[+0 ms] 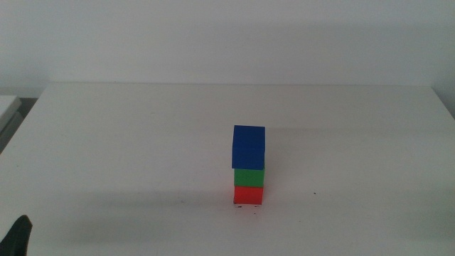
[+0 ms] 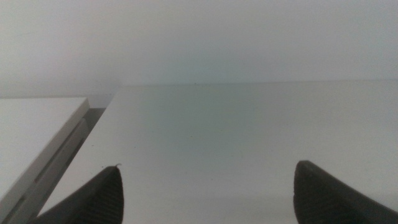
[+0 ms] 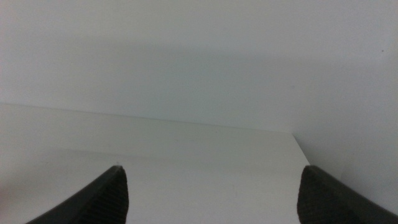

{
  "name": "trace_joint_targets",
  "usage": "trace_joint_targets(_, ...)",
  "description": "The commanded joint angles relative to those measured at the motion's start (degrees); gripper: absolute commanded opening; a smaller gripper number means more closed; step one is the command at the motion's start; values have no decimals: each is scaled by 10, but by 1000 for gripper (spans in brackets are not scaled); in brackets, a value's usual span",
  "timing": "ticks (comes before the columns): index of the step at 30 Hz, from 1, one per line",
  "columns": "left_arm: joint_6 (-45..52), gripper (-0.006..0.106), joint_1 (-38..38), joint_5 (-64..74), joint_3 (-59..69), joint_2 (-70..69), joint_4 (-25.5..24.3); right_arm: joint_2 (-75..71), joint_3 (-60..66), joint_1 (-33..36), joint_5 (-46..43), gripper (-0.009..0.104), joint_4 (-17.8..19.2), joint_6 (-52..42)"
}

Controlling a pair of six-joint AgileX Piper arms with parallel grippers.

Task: Stack red cubes first, then green, then blue cubes in a specific spot.

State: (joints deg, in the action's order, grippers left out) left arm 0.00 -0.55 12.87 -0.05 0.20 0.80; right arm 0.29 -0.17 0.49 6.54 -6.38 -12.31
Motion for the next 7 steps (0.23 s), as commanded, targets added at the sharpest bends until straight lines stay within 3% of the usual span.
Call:
trace_joint_targets(1, 0, 94, 0, -7, 1, -2, -4, -3, 2, -5, -2, 93, 0, -6)
trace_joint_targets(7, 0, 94, 0, -12, 1, -2, 1, -3, 2, -5, -2, 93, 0, -6)
